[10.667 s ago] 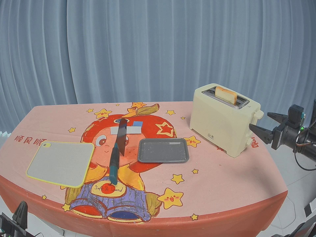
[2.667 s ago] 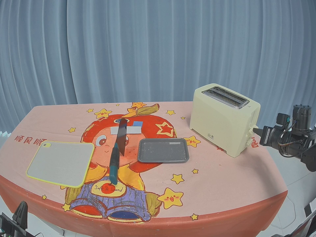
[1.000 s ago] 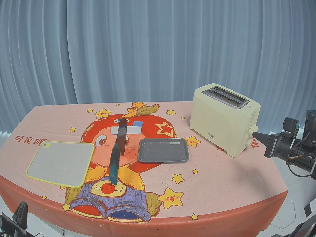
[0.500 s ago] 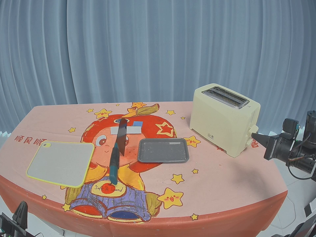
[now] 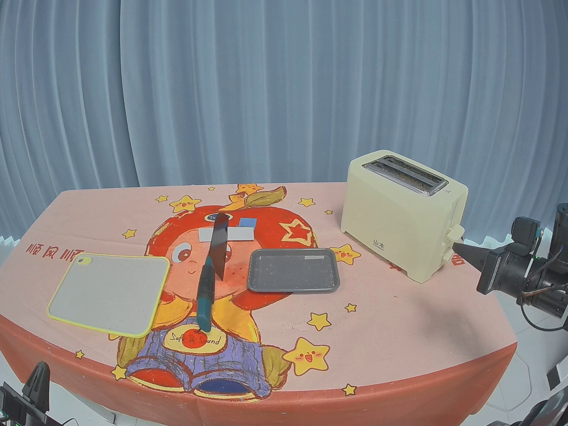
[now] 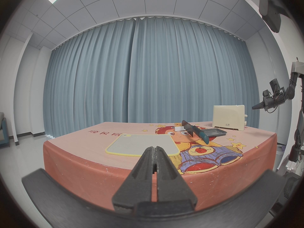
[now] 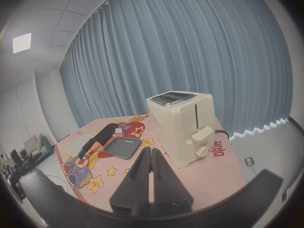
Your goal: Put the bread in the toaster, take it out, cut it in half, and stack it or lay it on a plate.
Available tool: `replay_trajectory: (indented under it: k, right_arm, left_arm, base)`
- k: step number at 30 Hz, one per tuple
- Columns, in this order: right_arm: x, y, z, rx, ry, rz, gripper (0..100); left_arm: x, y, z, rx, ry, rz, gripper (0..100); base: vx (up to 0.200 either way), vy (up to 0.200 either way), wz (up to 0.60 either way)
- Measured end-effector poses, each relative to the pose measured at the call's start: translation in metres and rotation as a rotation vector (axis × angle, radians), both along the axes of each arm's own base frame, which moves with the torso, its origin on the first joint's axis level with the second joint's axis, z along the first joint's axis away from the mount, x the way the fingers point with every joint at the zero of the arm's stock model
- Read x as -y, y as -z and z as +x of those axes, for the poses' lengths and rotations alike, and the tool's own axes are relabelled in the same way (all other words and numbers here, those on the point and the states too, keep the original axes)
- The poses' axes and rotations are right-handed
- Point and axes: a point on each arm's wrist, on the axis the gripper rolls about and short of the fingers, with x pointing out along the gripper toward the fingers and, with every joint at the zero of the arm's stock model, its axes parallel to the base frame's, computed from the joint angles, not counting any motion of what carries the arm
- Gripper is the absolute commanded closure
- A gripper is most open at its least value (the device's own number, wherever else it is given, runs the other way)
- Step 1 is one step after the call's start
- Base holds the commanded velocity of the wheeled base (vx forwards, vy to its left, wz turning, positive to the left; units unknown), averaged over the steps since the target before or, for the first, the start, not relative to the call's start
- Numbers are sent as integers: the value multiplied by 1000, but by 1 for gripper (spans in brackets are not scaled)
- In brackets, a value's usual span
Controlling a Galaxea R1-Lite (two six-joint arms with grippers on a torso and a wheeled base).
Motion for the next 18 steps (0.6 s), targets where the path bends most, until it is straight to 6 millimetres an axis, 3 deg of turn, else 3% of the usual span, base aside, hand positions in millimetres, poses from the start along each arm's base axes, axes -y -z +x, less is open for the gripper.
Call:
replay_trajectory:
  k: [18]
  right_arm:
    - [2,9,-6,-15,-17,-47,100]
  left_arm:
    - [0,0,0,0,0,0,100]
  base:
    - [0,0,0]
